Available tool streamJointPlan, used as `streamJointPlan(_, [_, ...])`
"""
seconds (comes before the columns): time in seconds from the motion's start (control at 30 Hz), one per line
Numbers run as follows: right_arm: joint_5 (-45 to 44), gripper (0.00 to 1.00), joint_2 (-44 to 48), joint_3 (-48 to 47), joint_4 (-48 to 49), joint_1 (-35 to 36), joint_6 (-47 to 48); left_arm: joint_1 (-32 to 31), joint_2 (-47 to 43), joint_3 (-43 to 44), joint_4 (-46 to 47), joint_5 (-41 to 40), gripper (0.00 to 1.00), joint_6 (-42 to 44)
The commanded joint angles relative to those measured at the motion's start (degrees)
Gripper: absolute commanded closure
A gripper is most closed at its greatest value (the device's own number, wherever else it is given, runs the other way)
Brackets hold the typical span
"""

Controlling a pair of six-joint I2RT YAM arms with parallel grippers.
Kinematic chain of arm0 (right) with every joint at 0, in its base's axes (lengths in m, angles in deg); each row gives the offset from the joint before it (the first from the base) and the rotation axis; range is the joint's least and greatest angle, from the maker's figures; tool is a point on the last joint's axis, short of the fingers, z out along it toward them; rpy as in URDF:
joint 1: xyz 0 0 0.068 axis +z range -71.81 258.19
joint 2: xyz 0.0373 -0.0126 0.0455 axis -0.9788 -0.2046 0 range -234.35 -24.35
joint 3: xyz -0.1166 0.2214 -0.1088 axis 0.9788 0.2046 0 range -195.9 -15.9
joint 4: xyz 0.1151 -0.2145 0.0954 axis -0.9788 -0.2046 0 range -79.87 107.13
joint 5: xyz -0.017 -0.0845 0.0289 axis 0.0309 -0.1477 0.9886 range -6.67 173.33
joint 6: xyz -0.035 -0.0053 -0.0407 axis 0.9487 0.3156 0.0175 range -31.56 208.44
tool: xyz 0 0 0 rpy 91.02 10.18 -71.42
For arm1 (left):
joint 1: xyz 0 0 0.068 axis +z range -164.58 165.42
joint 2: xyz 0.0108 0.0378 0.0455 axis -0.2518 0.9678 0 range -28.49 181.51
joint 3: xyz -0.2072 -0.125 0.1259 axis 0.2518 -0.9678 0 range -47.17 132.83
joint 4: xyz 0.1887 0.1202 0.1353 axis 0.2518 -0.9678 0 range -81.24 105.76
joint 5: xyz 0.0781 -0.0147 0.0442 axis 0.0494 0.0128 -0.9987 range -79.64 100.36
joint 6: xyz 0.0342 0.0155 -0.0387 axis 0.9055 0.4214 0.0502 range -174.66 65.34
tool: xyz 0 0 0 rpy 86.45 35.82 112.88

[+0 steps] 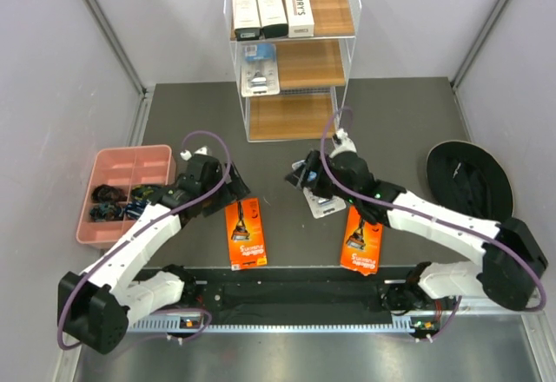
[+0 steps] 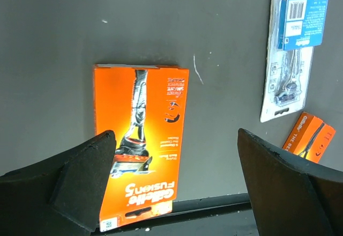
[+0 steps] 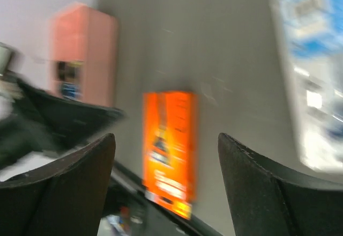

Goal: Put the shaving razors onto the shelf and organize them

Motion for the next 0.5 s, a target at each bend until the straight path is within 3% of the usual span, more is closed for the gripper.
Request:
streamJointPlan(0.0, [-8.9, 0.23, 8.6, 6.4, -12.8, 0.4, 3.9, -2.0, 1.5, 0.0, 5.0, 1.5, 0.01, -1.4])
streamJointPlan(0.23, [-17.1, 0.23, 13.6, 7.9, -24.6, 0.4, 8.1, -8.4, 8.0, 3.2, 7.5, -0.8, 0.01, -3.4])
streamJointPlan(0.47, [-15.8, 0.3, 8.1, 5.8, -24.0, -2.5, 12.2, -10.7, 11.0, 5.8, 7.0, -2.2, 0.01, -2.9])
